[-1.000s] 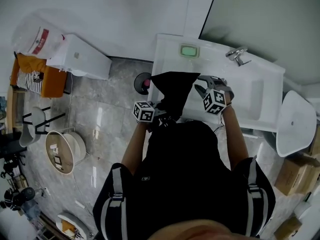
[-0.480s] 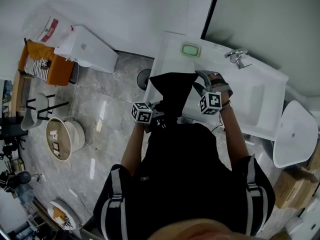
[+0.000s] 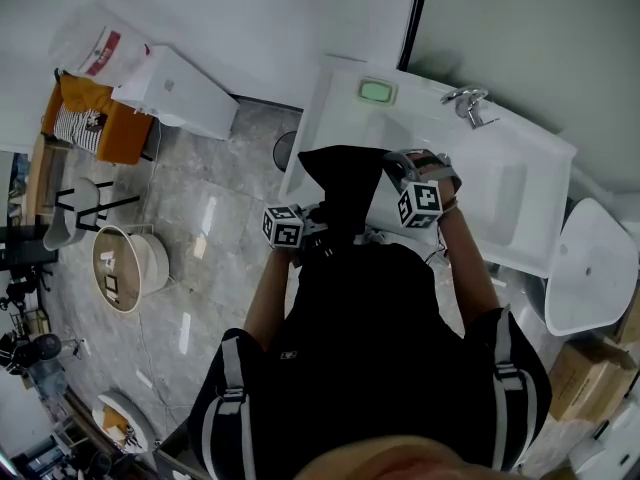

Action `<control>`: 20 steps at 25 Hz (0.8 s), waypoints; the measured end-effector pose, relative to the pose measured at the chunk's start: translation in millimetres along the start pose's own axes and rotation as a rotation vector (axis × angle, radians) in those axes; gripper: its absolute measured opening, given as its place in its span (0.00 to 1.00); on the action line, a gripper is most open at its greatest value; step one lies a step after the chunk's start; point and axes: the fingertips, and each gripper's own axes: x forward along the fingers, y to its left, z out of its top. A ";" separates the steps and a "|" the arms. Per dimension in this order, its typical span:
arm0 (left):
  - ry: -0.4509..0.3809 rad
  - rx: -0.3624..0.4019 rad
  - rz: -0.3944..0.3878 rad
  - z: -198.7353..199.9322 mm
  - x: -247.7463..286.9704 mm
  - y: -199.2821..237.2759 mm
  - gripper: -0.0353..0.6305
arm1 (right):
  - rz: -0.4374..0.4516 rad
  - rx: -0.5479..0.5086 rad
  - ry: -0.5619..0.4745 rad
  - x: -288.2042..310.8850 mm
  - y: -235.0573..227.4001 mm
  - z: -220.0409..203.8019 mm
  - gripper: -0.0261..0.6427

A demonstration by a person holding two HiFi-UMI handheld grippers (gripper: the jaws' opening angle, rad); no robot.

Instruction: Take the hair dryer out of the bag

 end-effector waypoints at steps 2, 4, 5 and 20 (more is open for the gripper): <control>0.003 0.000 0.001 -4.1 3.6 -3.3 0.33 | 0.005 0.039 0.000 -3.5 1.2 -5.2 0.14; 0.003 0.000 0.000 -8.9 7.3 -5.3 0.33 | -0.008 0.090 -0.001 -7.6 -2.9 -12.1 0.14; 0.001 -0.001 -0.001 -10.9 9.3 -6.5 0.33 | -0.019 0.118 -0.001 -9.8 -6.4 -16.0 0.14; -0.016 0.036 -0.040 -24.1 32.8 -34.3 0.33 | -0.226 0.297 0.031 -27.2 -102.8 -44.3 0.14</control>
